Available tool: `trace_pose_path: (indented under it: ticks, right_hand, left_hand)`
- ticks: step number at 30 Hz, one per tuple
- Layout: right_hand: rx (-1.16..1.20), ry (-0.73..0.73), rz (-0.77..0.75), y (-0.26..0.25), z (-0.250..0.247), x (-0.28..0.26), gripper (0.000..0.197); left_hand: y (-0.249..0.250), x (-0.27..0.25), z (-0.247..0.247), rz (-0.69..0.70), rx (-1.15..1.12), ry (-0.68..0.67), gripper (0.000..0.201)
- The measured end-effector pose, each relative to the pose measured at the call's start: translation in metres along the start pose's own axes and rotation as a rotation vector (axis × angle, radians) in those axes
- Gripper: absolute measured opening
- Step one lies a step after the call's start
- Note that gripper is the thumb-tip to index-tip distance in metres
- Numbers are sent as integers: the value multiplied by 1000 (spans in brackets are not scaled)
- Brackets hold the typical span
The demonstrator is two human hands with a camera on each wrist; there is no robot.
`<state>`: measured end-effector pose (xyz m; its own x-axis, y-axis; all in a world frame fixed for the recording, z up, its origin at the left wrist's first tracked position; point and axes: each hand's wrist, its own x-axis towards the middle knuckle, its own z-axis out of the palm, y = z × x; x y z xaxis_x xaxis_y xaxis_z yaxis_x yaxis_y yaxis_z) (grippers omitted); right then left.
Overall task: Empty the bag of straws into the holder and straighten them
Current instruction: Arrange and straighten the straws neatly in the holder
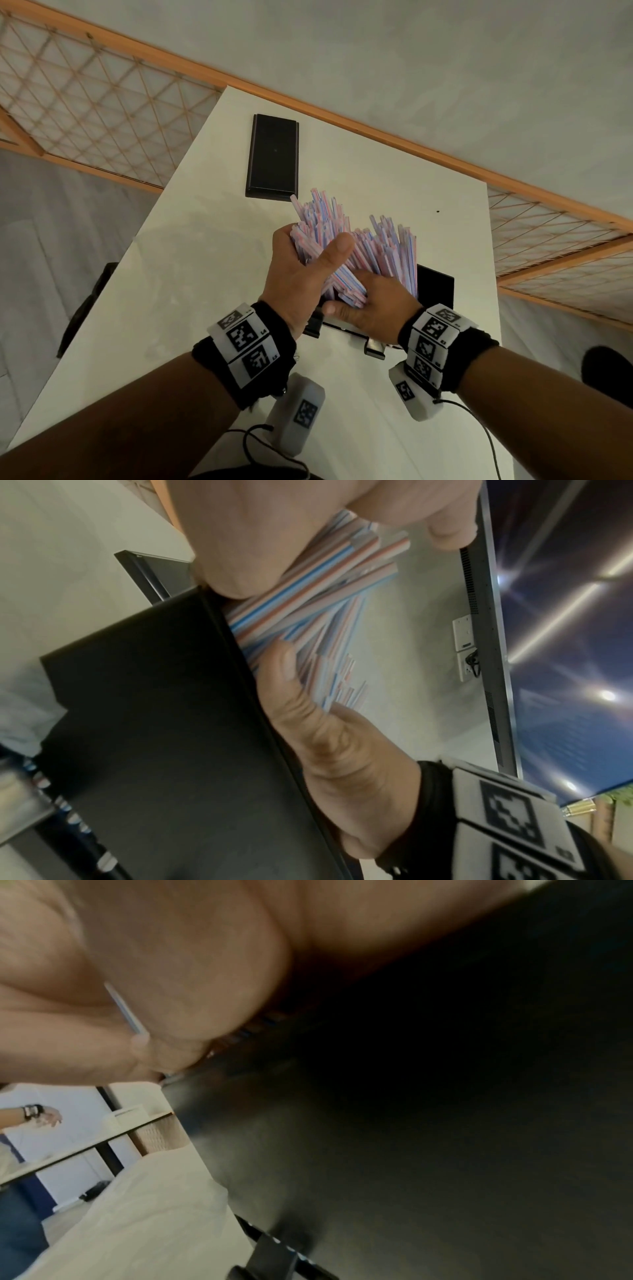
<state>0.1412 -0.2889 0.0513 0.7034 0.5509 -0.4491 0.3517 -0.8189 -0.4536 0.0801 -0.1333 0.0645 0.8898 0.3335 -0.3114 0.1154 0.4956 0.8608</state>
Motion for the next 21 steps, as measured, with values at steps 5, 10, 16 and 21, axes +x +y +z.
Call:
trace_pose_path:
  ticks: [5,10,16,21]
  right_hand:
    - [-130,-88,31,-1,-9,-16,67]
    - [-161,152,-44,17,-16,-42,44]
    - [-64,200,-159,13,-3,-49,40]
    - [-194,-48,-15,16,3,-39,43]
  left_hand:
    - [-2,2,2,7,49,24,114]
    - [-2,2,1,-12,59,45,119]
    - [-1,2,8,-21,29,68,97]
    - [0,2,7,-39,42,56,88]
